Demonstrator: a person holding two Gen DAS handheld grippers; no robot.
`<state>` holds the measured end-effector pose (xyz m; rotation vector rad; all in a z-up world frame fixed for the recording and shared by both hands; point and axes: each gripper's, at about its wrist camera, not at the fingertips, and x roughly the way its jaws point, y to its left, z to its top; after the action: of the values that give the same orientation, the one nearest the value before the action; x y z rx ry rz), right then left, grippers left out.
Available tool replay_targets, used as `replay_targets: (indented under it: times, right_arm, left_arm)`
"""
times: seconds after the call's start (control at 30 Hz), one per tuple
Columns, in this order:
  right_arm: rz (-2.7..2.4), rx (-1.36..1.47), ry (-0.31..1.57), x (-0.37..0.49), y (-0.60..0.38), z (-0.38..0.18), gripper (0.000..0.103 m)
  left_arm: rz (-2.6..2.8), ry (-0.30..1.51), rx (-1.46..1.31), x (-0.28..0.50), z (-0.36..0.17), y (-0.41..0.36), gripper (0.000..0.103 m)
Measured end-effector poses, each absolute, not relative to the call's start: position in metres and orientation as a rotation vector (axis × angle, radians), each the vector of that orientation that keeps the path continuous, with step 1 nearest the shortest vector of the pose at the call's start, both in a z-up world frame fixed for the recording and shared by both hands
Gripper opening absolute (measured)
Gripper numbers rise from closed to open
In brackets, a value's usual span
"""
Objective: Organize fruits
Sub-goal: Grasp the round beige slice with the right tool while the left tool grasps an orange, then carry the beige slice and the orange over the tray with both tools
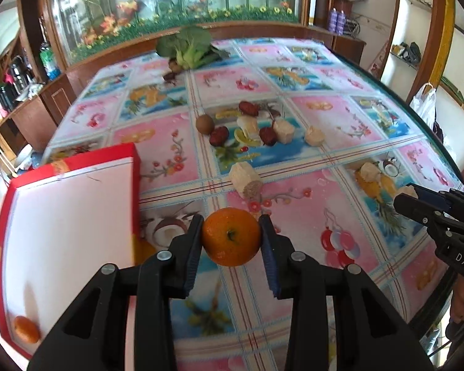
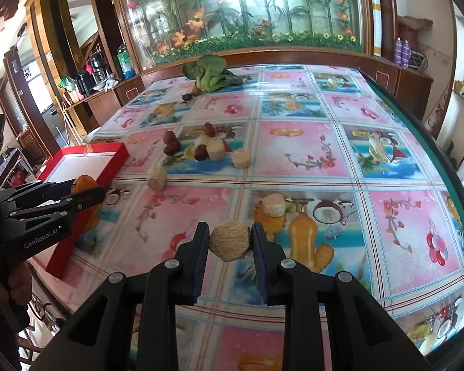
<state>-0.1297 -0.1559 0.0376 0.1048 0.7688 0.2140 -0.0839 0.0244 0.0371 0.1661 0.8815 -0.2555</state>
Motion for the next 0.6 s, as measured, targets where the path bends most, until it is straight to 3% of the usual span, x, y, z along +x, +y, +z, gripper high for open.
replay_targets:
  times: [0.6]
  right_arm:
    - [0.291, 0.040, 0.714, -0.160, -0.099, 0.067, 0.027]
  left_arm:
    - [-0.035, 0.689, 0.186, -0.138, 0.078, 0.085, 0.038]
